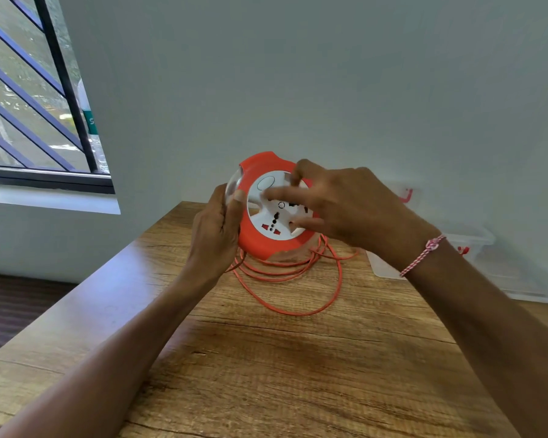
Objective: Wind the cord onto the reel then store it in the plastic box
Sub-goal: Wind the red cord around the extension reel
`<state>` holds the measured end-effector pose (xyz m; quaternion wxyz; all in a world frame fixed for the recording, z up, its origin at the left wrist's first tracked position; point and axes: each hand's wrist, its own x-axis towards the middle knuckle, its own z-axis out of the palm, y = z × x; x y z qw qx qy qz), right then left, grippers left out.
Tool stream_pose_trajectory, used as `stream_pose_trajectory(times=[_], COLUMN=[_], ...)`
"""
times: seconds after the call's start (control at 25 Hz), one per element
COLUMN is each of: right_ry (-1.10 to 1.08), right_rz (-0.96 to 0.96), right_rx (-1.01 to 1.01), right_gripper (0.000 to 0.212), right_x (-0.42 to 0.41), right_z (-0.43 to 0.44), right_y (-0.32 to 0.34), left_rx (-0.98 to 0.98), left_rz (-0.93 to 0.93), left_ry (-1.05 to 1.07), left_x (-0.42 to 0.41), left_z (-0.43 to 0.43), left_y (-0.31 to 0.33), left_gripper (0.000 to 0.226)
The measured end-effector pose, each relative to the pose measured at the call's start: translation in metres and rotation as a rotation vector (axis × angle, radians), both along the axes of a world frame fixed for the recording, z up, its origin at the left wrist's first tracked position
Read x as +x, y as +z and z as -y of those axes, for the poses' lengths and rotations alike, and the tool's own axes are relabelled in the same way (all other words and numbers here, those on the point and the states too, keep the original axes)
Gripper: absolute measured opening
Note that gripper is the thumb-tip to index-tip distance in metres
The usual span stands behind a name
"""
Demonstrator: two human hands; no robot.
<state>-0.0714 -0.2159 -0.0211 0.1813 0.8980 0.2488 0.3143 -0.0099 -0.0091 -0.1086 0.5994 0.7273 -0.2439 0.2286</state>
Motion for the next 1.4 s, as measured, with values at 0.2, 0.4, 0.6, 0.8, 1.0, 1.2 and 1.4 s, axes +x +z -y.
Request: stream_pose_trajectory(times=[0.2,0.4,0.6,0.8,1.0,1.2,1.4], right_ry=[0.002,0.064,-0.031,-0.069,0.076,-0.020,-0.015], right_rz=[0.097,0.134,0.138,-0.079,0.058,0.156,0.192], right_rx=[-0.219,-0.052,0.533,0.902,0.105,-0.108,-0.151], right_gripper=[0.063,0.054,0.066,0.062,0.053,0.061,0.073], right_x=[-0.003,-0.003,0.000,0.003,-0.002,-0.009,-0.007], right_z=[-0.004,-0.006,-0.028,-0.029,-0.013,-0.016,-0.017], right_y=[-0.004,-0.012,-0.035,-0.034,-0.012,-0.010,-0.014], left_rx=[-0.024,0.033,0.038,0.026,-0.055,-0.063,-0.036], left_rz=[-0.016,0.043,0.085,0.055,0.005,0.016,0.039], left_ry=[-0.048,-0.018,0.003,-0.005,0.083,0.072,0.047], left_x=[-0.002,0.000,-0.003,-0.004,-0.001,-0.001,-0.001], left_z=[0.001,0.001,0.004,0.005,-0.001,-0.003,-0.003], left_y=[0.000,-0.005,-0.006,-0.006,0.001,0.004,0.002], left_gripper=[0.022,0.033,0.035,0.037,0.025,0.022,0.024])
